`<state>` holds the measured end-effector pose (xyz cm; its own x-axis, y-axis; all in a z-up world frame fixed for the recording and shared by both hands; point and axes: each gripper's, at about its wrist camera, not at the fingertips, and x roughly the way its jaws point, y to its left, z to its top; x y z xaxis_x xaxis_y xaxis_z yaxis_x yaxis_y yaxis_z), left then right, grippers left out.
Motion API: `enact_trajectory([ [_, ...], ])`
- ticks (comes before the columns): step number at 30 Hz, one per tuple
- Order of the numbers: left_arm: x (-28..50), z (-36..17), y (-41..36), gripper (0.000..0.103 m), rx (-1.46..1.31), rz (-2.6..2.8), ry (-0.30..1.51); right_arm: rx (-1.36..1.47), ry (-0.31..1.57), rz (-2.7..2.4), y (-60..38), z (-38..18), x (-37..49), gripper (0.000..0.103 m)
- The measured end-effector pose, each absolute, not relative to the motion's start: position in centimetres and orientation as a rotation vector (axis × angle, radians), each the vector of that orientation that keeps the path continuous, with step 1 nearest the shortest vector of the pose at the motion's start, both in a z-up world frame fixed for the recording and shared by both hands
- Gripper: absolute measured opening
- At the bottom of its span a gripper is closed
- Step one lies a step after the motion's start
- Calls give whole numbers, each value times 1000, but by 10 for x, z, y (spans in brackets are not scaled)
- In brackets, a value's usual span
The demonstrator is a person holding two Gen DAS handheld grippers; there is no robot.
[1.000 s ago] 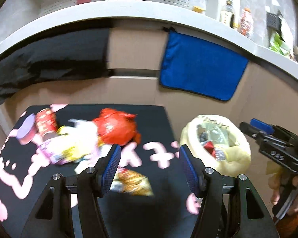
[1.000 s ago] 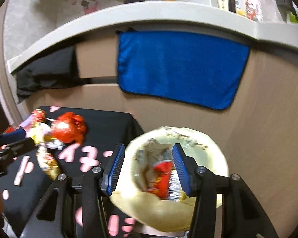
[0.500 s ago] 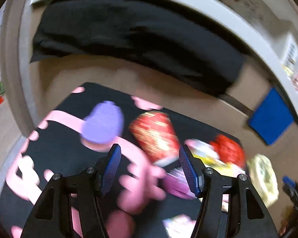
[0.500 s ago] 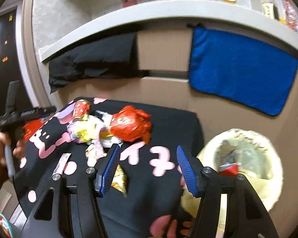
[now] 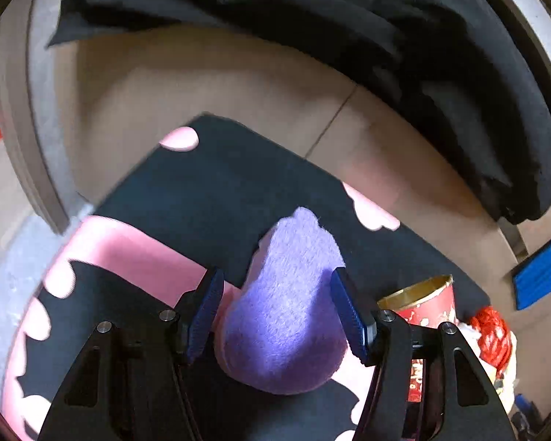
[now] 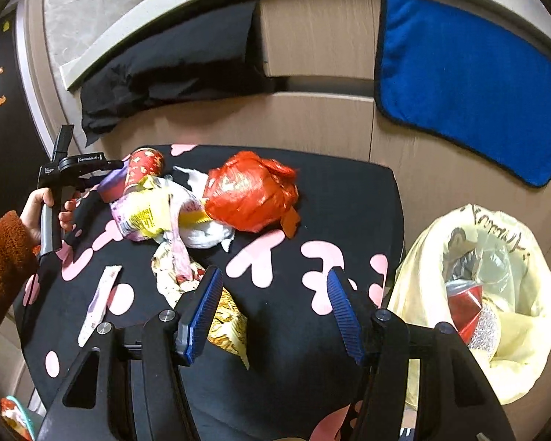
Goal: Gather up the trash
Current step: 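Grasp the purple sponge with the left tool while the right tool reaches a pink wrapper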
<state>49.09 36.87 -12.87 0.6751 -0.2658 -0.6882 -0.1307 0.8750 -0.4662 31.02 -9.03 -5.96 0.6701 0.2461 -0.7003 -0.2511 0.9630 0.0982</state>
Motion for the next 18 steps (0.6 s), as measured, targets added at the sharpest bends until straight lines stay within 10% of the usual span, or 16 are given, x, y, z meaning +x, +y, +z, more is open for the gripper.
enact_trajectory([
  [9, 470, -126, 354, 58, -535, -44, 869, -5, 809, 319, -81, -67, 311, 56],
  [18, 396, -95, 319, 29, -411, -52, 865, -37, 807, 426, -57, -59, 284, 56],
])
